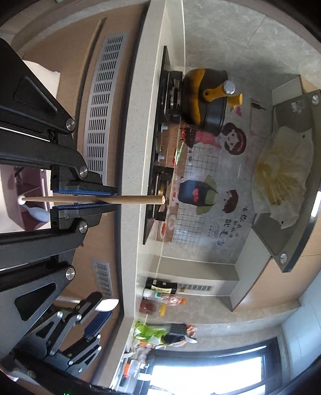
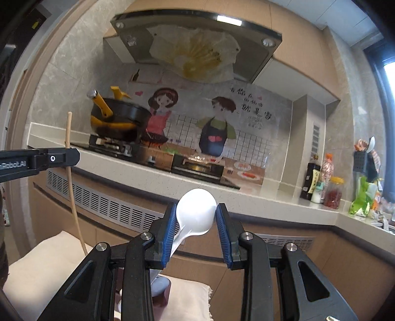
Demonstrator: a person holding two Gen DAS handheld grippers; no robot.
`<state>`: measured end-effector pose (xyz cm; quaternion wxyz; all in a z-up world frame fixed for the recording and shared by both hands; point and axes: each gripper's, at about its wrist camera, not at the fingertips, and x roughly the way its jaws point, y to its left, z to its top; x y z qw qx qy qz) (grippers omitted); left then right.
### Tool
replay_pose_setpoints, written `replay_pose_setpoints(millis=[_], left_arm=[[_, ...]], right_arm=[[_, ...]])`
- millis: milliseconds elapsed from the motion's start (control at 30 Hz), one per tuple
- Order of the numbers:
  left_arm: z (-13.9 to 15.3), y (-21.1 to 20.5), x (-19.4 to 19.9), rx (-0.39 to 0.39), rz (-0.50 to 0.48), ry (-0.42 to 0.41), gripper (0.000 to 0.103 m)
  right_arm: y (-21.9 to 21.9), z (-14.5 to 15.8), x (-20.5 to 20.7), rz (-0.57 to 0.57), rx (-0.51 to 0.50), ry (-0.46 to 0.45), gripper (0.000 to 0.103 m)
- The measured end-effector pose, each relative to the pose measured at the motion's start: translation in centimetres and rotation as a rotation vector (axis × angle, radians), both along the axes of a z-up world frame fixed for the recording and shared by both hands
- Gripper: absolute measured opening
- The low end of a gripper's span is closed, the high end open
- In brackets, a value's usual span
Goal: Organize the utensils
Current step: 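Carry the chopstick and white spoon over the caddy and open both grippers, then withdraw both grippers from the caddy back over the utensils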
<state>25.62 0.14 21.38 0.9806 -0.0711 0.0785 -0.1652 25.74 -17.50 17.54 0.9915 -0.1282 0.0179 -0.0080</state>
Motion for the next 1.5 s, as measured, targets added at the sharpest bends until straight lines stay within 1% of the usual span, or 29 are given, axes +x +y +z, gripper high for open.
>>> replay_pose_setpoints(millis=[100,267,400,567,700,800,867,967,1000,1033,1100,1167,1200,1233,1267,1300,1333,1367,1400,1500], left_arm=[[-0.5,-0.5,2.2,0.012,-0.01,0.024,0.006],[-2.1,-1.0,5.6,0.031,-0.012,0.061,0.006],[-4.3,-0.6,7.7,0.031,-0.009,0.097,0.006],[-7.2,-0.1,10.3,0.03,-0.011,0.162,0.006],[-9.5,0.0,11.8,0.037,-0.003,0.204,0.006],[-11.0,-0.3,12.6,0.043,-0.005,0.236,0.006],[-11.9,-0.5,13.1,0.05,-0.007,0.257,0.006],[-13.5,-0.9,13.7,0.065,-0.015,0.304,0.008],[-13.9,-0.9,13.8,0.066,-0.013,0.317,0.008],[-14.4,-1.0,13.9,0.069,-0.016,0.335,0.012],[-15.2,-1.0,13.9,0.066,-0.022,0.37,0.02],[-15.6,-0.8,13.5,0.063,-0.023,0.389,0.028],[-15.7,-0.6,13.1,0.062,-0.022,0.39,0.03],[-15.7,-0.5,12.7,0.062,-0.018,0.389,0.035],[-15.6,-0.3,12.2,0.063,-0.014,0.387,0.041],[-15.5,-0.1,11.5,0.063,-0.006,0.385,0.045],[-15.4,0.1,11.1,0.062,0.001,0.385,0.049],[-15.4,0.3,10.4,0.062,0.009,0.386,0.051],[-15.4,0.5,9.8,0.062,0.017,0.39,0.052],[-16.0,1.2,8.1,0.066,0.042,0.416,0.054]], right_arm=[[0.5,-0.9,2.8,0.003,-0.013,0.034,0.029],[1.8,-3.3,6.6,0.003,-0.05,0.075,0.029],[2.2,-5.4,9.0,-0.003,-0.054,0.114,0.029],[2.7,-8.3,11.8,-0.018,-0.061,0.156,0.029],[3.4,-10.8,13.2,-0.044,-0.091,0.185,0.029],[3.5,-12.1,13.9,-0.049,-0.095,0.213,0.029],[3.4,-12.7,14.2,-0.031,-0.086,0.244,0.029],[3.0,-13.5,14.5,0.033,-0.06,0.319,0.03],[2.8,-13.6,14.5,0.053,-0.047,0.344,0.032],[2.7,-13.7,14.5,0.065,-0.035,0.36,0.035],[2.1,-13.6,13.9,0.076,-0.009,0.37,0.054],[1.6,-13.2,12.8,0.075,0.009,0.357,0.06],[1.3,-13.0,12.2,0.074,0.013,0.353,0.062],[1.0,-12.7,11.5,0.071,0.012,0.352,0.063],[0.8,-12.6,10.8,0.069,0.011,0.353,0.067],[0.6,-12.5,9.9,0.066,0.012,0.357,0.073],[0.4,-12.4,9.4,0.066,0.013,0.362,0.077],[0.1,-12.3,8.6,0.064,0.016,0.37,0.084],[0.0,-12.4,7.9,0.061,0.02,0.38,0.088],[-0.3,-13.2,6.0,0.059,0.016,0.427,0.092]])
